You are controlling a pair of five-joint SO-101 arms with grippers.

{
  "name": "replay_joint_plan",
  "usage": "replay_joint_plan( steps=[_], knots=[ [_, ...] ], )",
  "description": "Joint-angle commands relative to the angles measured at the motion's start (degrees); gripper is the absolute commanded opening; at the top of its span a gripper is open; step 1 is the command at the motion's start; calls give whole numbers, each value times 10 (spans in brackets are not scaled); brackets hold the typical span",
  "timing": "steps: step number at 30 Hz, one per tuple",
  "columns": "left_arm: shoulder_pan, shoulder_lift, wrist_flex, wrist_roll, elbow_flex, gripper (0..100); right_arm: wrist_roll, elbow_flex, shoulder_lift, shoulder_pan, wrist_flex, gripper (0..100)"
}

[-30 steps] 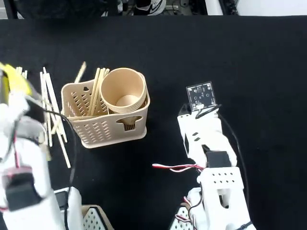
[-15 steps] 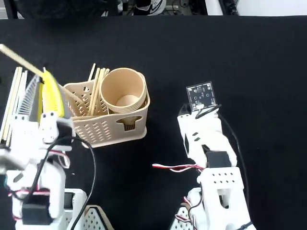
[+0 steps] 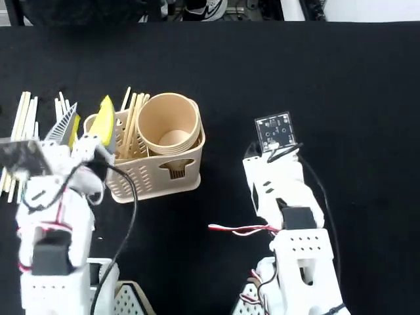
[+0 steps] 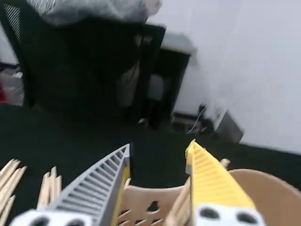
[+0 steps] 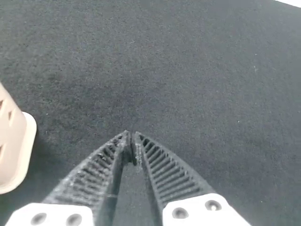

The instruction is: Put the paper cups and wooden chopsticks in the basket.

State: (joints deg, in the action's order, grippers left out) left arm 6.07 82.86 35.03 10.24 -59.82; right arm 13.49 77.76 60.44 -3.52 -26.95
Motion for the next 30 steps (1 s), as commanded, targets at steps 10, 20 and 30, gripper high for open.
replay_joint_plan(
  steps=[10, 20, 30],
  knots=[
    [235, -388, 428, -93, 567, 204, 6, -7, 5, 5, 13, 15],
    [337, -780, 568, -274, 800, 204, 6, -7, 5, 5, 13, 15],
    [357, -1107, 473, -379, 944, 204, 6, -7, 5, 5, 13, 15]
  ],
)
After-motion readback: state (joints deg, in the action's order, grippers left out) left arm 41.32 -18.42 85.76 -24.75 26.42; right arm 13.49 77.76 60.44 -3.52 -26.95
